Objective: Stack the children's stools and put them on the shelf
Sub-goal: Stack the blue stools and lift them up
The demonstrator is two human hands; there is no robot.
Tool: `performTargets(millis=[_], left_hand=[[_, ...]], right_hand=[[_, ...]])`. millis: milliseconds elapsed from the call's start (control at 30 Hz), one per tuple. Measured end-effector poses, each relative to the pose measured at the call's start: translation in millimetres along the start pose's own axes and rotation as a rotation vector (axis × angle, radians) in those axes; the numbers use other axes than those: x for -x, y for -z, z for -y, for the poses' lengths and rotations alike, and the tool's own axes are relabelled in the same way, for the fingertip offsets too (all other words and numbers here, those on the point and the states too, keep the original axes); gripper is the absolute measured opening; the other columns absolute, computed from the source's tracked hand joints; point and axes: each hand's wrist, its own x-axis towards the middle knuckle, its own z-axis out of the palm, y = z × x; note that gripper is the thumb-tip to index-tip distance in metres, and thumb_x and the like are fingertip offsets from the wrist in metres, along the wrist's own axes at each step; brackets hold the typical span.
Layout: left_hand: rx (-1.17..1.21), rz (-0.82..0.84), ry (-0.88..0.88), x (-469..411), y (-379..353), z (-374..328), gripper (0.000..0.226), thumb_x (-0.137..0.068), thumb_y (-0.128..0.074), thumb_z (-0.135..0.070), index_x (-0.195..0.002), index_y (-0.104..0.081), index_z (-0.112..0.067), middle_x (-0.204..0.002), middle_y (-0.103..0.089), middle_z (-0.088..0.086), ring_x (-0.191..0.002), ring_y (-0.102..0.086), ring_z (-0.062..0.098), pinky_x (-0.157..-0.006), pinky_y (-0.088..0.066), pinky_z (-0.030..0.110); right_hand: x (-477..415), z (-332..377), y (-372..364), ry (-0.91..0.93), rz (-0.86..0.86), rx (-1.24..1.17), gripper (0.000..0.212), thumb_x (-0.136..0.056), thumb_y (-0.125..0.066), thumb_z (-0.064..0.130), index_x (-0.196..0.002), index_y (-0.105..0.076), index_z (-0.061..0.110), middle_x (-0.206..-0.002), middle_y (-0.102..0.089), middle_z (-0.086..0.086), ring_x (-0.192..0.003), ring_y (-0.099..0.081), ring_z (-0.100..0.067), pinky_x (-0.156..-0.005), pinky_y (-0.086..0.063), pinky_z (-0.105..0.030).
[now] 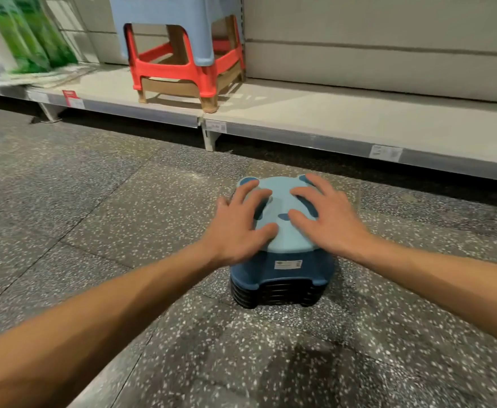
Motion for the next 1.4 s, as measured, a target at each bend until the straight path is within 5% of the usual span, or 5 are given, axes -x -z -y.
performTargets(millis=[200, 500, 867, 1167, 1400], left_hand=[[-0.336, 0.089, 0.011, -34.5, -7.8, -23.3, 0.061, -0.105, -0.029, -0.058, -0.163, -0.023, -0.039, -0.177, -0.005, -0.011, -0.157, -0.002, 0.055, -0.122, -0.018, 0.073], [-0.292, -0.141, -0.139, 10.1, 6.9, -33.3, 0.06, -0.087, -0.043, -0.067, -0.136, -0.047, -0.031, -0.149, -0.049, -0.008, -0.132, -0.034, 0.036, -0.097, -0.043, 0.051], [-0.233, -0.075, -0.288, 31.2, 25.8, -65.0, 0.046, -0.084, -0.053, -0.068, -0.091, -0.053, -0.022, -0.079, -0.059, -0.005, -0.075, -0.053, 0.021, -0.068, -0.04, 0.039], [0.067, 0.355, -0.061, 59.2, 27.7, -61.5, 0.089, -0.057, -0.087, -0.068, -0.134, -0.052, -0.04, -0.127, -0.052, -0.019, -0.118, -0.05, 0.008, -0.098, -0.042, 0.031], [-0.031, 0.4, -0.135, 59.6, 22.9, -61.8, 0.117, -0.043, -0.083, -0.075, -0.148, -0.042, -0.043, -0.133, -0.046, -0.017, -0.129, -0.041, 0.016, -0.113, -0.043, 0.045]], right_hand=[[7.2, 5.9, -3.3, -0.024, 0.105, 0.156, 0.06, -0.103, -0.027, 0.058, -0.16, -0.019, 0.041, -0.172, -0.006, 0.01, -0.14, -0.03, -0.044, -0.111, -0.038, -0.055], [74.9, 11.0, 8.5, 0.082, 0.077, 0.21, 0.064, -0.1, -0.022, 0.065, -0.159, -0.003, 0.047, -0.17, 0.01, 0.013, -0.146, -0.022, -0.035, -0.11, -0.035, -0.056], [83.5, 25.9, 59.3, 0.173, 0.081, 0.063, 0.08, -0.074, -0.063, 0.069, -0.144, -0.04, 0.039, -0.141, -0.04, 0.012, -0.128, -0.044, -0.016, -0.104, -0.044, -0.042], [108.6, 24.3, 55.6, 0.243, 0.246, 0.026, 0.101, -0.057, -0.085, 0.068, -0.144, -0.048, 0.035, -0.147, -0.039, 0.017, -0.135, -0.038, -0.003, -0.099, -0.027, -0.004], [119.3, 34.6, 58.2, 0.204, 0.338, 0.06, 0.108, -0.063, -0.084, 0.062, -0.153, -0.028, 0.04, -0.148, -0.024, 0.024, -0.137, -0.022, -0.011, -0.103, -0.026, -0.023]])
